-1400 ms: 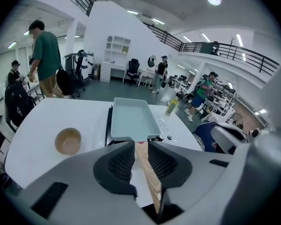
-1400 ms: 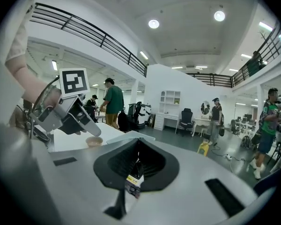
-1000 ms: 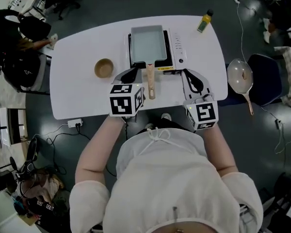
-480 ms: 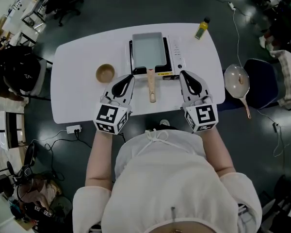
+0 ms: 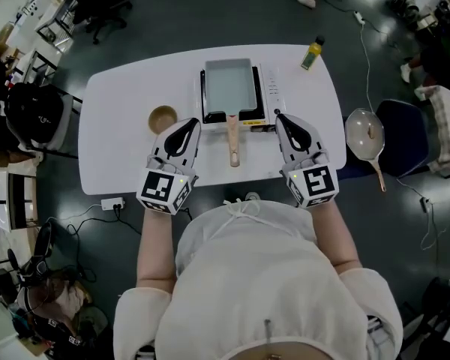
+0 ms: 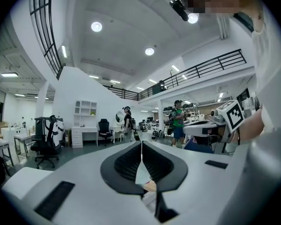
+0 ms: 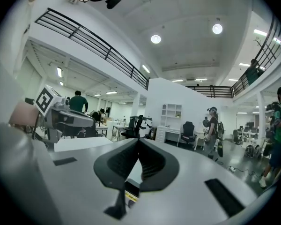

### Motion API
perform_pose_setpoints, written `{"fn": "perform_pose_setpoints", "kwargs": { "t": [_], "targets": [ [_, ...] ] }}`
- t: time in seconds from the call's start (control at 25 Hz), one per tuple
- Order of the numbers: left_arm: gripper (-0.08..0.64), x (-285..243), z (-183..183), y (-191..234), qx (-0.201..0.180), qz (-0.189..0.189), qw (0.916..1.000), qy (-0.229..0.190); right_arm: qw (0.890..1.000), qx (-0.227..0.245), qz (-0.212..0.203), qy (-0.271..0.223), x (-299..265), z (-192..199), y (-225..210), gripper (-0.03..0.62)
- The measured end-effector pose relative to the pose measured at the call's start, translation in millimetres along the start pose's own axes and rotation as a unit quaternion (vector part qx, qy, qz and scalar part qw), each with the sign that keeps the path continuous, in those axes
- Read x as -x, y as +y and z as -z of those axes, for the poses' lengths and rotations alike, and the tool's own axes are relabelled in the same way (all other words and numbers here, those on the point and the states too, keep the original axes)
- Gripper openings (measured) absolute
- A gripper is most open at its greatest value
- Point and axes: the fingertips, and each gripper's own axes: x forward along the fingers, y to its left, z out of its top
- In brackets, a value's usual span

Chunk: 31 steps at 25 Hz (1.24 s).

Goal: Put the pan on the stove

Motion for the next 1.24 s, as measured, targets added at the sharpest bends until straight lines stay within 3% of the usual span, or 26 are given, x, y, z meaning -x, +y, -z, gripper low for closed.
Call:
{"fn": "perform_pose_setpoints", "kwargs": {
  "t": [0.4,0.92,1.24],
  "targets": [
    [0.025,-6.6,-9.0,-14.2,0.009,0.048,0.9988,0.009,1.0,0.013,-0.014,0.006,-4.8,-1.7,1.4,0.003],
    [0.025,-9.4,-5.9,-4.2,-0.003,0.025,0.9995,0.018,1.0,0.007,0.008,-0.009,-3.2,-2.6,-10.7,0.002],
    [0.025,-13.9,-10.9,-9.0,-0.009,0.034,0.9993,0.016,1.0,0.005,0.015,-0.011,-5.5,-4.8,-15.7,0.002]
  ]
}}
